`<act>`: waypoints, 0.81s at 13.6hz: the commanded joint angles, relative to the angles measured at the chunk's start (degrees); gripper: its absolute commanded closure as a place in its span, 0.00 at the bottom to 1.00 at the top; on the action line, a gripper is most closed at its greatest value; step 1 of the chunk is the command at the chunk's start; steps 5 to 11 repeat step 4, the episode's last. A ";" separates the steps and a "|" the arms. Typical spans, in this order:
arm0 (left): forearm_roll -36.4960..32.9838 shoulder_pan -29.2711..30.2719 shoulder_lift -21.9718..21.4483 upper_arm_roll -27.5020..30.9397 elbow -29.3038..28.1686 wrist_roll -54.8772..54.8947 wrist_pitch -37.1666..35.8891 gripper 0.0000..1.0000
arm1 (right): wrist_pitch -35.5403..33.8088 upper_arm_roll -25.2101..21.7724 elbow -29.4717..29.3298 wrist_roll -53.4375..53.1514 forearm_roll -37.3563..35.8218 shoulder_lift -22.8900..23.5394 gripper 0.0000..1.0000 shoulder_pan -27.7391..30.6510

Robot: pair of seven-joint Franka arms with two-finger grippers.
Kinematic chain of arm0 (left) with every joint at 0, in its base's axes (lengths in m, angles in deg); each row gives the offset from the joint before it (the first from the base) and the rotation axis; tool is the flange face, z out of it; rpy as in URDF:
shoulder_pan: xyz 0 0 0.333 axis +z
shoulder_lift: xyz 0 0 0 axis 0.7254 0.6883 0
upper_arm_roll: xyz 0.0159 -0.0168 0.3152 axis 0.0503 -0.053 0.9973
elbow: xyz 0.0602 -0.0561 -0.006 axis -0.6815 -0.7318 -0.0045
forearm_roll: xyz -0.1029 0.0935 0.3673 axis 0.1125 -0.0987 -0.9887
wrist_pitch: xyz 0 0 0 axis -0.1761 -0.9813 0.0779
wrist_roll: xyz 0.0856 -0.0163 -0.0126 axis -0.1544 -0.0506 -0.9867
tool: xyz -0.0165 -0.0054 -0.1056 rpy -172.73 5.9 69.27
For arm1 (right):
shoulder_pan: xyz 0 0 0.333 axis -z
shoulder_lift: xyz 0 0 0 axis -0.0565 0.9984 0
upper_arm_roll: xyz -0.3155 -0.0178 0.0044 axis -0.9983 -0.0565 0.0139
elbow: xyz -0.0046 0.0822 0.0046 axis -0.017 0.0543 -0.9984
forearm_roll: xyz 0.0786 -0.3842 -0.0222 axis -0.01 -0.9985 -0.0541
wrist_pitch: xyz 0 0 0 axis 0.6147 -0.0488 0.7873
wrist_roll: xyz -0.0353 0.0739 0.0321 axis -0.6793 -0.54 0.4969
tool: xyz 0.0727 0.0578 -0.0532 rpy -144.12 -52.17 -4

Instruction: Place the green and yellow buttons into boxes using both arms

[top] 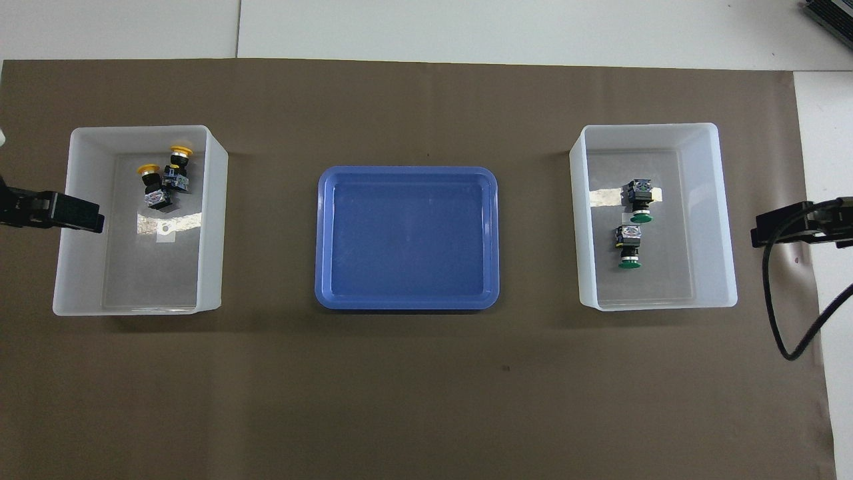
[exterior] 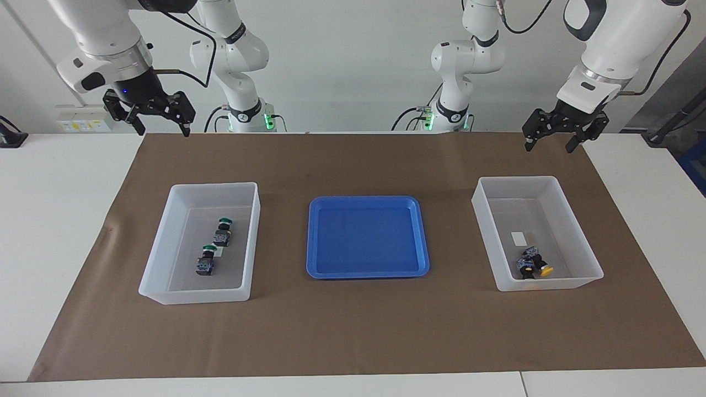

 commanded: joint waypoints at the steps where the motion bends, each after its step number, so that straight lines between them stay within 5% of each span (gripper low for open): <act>1: -0.66 0.32 -0.44 -0.28 -0.04 -0.14 -0.66 0.00 | 0.91 0.29 1.92 -1.05 0.97 -1.49 0.00 0.20; 11: -0.66 0.32 -0.44 -0.28 -0.12 -0.14 -0.58 0.00 | 0.91 0.38 2.00 -1.14 0.97 -1.57 0.00 0.20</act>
